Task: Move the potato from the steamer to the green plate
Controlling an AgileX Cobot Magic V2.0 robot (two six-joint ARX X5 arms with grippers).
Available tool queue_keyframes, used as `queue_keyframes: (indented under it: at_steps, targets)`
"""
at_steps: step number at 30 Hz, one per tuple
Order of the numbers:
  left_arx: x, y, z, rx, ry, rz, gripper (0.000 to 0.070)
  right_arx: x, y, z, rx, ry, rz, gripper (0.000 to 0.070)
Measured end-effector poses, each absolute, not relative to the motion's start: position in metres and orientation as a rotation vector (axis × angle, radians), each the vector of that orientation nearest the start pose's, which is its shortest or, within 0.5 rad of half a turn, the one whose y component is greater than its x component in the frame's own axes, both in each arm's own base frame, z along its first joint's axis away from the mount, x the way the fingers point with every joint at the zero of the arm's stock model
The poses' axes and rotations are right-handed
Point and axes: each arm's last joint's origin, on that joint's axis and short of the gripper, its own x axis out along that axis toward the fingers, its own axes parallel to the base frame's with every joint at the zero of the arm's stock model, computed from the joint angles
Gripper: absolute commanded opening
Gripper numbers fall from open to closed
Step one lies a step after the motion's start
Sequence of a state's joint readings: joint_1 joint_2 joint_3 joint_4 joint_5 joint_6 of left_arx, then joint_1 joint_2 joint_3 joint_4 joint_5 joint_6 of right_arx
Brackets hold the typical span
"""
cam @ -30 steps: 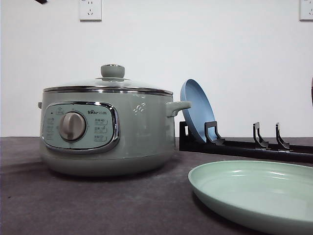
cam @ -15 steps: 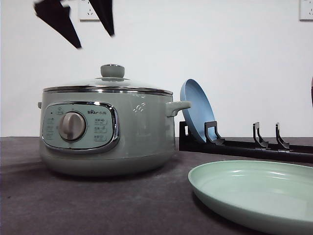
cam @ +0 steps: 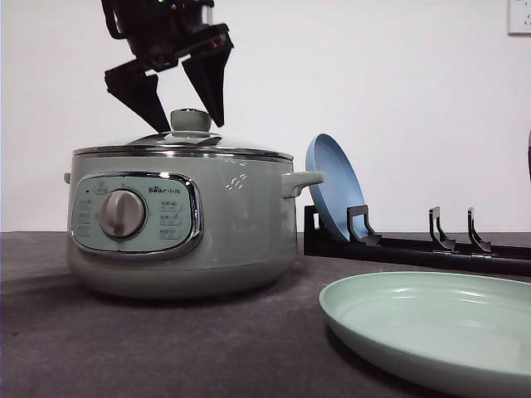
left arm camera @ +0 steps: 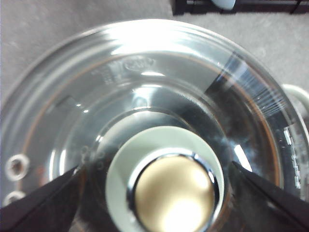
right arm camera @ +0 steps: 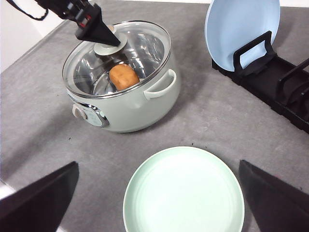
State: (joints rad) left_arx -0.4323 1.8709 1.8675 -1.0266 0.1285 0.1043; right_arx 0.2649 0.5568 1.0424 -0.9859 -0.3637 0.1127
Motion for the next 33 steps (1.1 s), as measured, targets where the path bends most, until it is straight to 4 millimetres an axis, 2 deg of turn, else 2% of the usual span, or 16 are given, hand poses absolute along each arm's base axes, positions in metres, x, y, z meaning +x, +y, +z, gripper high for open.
queue_keyframes:
  at_steps: [6,11,17,19,23,27,31,33]
  targets:
    - [0.354,-0.171,0.332,0.257,1.003,-0.571,0.0583,0.063,0.028,0.365,0.132,0.542,0.586,0.07]
    - [0.354,-0.172,0.332,0.274,1.004,-0.55,0.0503,0.063,0.028,0.365,0.132,0.542,0.586,0.07]
    - [0.349,-0.179,0.332,0.311,1.006,-0.534,0.0499,0.063,0.028,0.365,0.132,0.542,0.586,0.07]
    - [0.347,-0.182,0.332,0.325,1.006,-0.527,0.0438,0.063,0.028,0.365,0.132,0.542,0.586,0.07]
    - [0.345,-0.187,0.334,0.354,0.991,-0.504,0.0266,0.063,0.028,0.365,0.132,0.542,0.586,0.07]
    - [0.344,-0.188,0.334,0.364,0.992,-0.496,0.0193,0.063,0.028,0.365,0.132,0.542,0.586,0.07]
    - [0.344,-0.188,0.335,0.37,0.99,-0.5,0.002,0.063,0.028,0.365,0.132,0.542,0.586,0.07]
    - [0.344,-0.188,0.335,0.374,0.989,-0.502,0.0,0.063,0.028,0.365,0.132,0.542,0.586,0.07]
